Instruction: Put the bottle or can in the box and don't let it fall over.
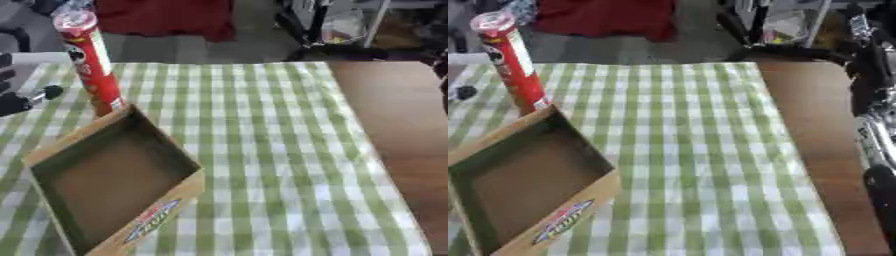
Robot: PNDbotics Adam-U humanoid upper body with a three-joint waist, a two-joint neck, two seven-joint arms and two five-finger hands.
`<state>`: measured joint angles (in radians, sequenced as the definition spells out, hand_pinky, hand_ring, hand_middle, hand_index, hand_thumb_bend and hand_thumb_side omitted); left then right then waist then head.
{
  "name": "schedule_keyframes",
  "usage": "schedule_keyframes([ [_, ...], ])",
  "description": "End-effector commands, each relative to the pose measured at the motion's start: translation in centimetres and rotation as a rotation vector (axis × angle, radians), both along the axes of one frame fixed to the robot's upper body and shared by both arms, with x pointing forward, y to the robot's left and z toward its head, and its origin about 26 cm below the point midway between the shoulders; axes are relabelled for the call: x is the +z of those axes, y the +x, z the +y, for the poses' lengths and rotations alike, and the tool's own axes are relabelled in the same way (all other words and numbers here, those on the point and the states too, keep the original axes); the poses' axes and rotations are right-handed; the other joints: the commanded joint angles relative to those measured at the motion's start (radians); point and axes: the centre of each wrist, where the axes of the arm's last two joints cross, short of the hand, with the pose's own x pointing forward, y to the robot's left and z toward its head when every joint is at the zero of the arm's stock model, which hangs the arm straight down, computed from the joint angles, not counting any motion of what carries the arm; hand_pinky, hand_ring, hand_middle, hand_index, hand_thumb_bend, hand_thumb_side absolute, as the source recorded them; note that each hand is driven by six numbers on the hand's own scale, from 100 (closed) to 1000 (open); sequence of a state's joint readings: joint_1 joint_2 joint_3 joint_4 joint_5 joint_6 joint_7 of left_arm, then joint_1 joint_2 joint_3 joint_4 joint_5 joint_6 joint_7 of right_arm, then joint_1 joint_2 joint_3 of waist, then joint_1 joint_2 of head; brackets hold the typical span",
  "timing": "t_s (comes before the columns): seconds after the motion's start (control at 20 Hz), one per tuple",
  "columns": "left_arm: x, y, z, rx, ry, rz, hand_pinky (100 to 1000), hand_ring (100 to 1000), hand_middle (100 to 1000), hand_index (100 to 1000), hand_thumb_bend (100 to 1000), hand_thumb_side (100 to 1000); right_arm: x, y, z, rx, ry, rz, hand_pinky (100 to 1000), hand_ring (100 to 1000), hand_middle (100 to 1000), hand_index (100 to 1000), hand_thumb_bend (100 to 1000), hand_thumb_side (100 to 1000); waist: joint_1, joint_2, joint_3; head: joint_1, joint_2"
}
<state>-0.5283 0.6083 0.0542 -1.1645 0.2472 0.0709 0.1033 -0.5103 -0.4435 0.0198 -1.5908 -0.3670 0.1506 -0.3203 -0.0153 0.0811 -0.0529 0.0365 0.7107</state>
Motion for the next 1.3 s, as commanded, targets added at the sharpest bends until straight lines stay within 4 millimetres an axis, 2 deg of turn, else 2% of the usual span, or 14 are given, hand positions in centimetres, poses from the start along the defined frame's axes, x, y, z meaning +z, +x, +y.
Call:
schedule_keyframes([
  [0.05,1.6,0.5,-0.1,-0.003,0.015,-0.022,1000,912,876,856,943,115,1.5,-0.1,0.0,0.008,-0.018,-0.043,838,869,853,865,277,700,0.002,-0.009,0.001,-0.001,-0.011],
  [1.3,2.9,3.1,-3.6,-0.102,-0.011,-0.065,1000,911,876,845,949,126,1.4,0.0,0.2,0.011,-0.005,-0.04,839,866,848,864,276,704,0.0,0.012,-0.012,0.009,-0.044],
])
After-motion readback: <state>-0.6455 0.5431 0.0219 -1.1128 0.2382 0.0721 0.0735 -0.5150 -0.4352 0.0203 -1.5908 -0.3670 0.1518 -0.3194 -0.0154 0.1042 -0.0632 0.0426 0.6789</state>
